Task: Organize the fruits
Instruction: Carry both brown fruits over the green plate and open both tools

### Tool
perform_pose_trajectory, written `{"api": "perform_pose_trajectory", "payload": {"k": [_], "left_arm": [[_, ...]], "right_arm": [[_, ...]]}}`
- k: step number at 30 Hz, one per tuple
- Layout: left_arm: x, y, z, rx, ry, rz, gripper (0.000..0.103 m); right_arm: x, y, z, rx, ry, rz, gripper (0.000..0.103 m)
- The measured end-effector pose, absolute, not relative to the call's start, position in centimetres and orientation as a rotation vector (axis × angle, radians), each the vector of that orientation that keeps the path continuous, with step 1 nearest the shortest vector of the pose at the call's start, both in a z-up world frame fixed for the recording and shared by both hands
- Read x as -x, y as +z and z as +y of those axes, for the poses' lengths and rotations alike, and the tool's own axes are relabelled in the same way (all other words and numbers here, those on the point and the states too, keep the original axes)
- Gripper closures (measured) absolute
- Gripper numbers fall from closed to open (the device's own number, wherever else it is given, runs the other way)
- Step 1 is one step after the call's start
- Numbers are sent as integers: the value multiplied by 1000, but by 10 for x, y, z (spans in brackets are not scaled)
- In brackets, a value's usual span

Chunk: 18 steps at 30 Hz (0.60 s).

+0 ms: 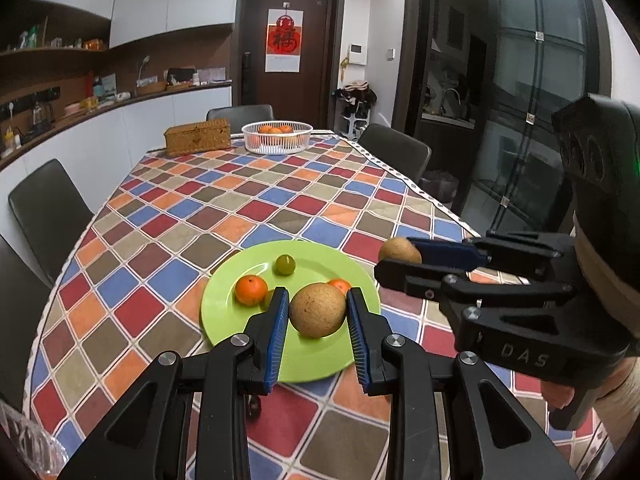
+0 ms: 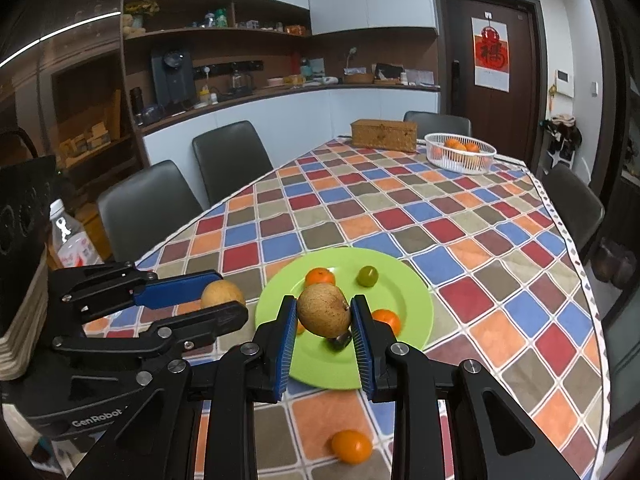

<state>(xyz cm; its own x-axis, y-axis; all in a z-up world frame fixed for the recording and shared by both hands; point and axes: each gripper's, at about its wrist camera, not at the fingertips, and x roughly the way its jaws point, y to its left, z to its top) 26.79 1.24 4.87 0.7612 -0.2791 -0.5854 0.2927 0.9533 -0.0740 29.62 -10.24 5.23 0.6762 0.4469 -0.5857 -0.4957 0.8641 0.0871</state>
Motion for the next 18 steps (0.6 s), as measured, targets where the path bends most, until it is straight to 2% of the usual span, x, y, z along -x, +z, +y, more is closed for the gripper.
{"api": "perform_pose_trajectory", "payload": {"k": [10, 18], "left_arm": [[-322, 38, 15, 5, -312, 700, 74], [-369, 10, 20, 78, -302, 799, 74]], "right_arm": [[-344, 41, -100, 73, 503, 710, 75], [-392, 17, -99, 75, 477, 841, 75]]}}
